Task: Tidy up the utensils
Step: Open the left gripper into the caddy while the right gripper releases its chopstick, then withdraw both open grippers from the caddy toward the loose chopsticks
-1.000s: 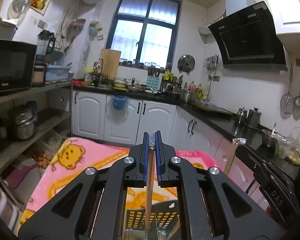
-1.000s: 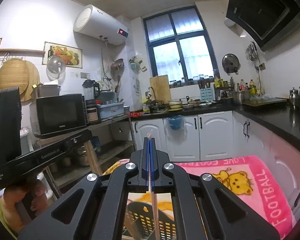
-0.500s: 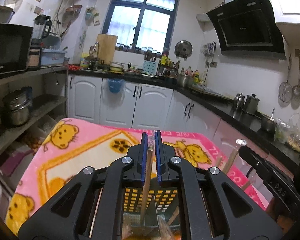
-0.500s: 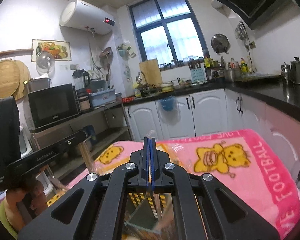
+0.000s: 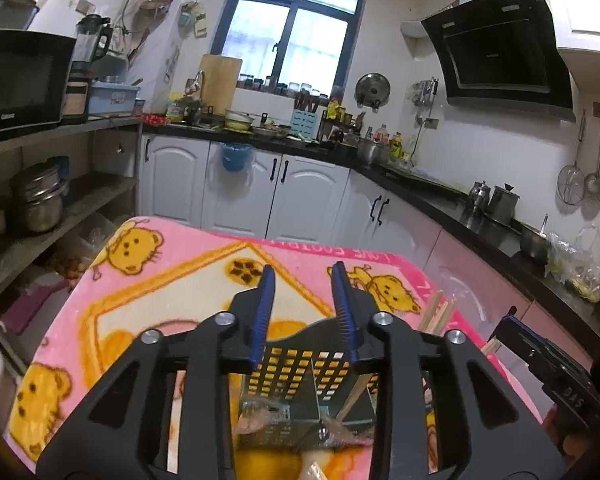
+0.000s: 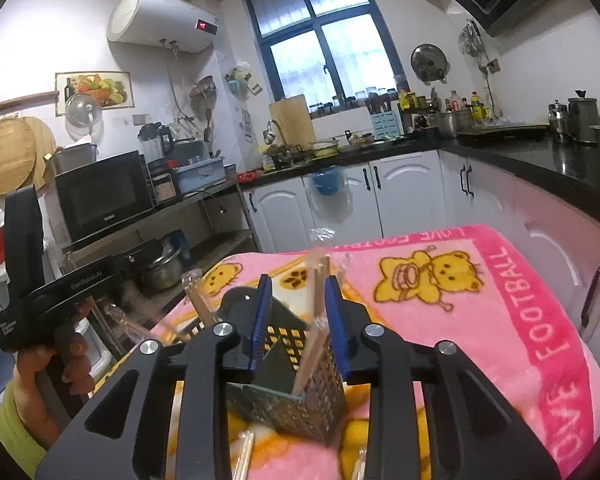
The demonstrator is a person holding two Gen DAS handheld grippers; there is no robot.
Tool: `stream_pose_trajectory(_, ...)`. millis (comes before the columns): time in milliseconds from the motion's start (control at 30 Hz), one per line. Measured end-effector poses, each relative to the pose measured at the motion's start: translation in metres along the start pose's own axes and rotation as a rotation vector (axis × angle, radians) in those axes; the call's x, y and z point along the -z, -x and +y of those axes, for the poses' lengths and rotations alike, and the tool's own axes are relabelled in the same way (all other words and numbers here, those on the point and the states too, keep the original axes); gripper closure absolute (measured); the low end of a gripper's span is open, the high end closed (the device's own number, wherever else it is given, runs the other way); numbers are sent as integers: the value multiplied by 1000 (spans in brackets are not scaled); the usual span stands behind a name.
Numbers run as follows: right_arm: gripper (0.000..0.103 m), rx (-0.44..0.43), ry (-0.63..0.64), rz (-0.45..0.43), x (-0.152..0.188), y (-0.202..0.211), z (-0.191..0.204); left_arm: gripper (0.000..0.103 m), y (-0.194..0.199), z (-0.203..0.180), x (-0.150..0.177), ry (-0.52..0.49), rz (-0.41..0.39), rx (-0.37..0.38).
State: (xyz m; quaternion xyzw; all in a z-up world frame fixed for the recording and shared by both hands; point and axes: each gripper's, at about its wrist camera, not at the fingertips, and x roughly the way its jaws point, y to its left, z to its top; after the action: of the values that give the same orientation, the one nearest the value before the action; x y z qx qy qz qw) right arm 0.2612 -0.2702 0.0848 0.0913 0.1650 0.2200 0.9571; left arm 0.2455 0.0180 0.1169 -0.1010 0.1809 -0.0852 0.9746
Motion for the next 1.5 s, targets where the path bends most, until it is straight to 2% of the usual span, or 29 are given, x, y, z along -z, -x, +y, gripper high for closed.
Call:
stream_pose_trajectory(400,66,17,-8,72,14,15,-4,60,24,13,8,56,-11,-3)
stream_pose_trajectory(567,61,17,-4,85,20,24,-3,46,38,16,12,83,-10,0)
stream_pose_trajectory(900,44,34,-12,91,34,51,-6,26,64,7,35,60,20,34)
stream_pose_trajectory(1167,38,50,-11,93,41,65,-10,11,72,-1,53,45,49,48)
stream_pose_trajectory(1500,32,70,-10,113,50,75,-16,11,68,-13,73,27,98,63)
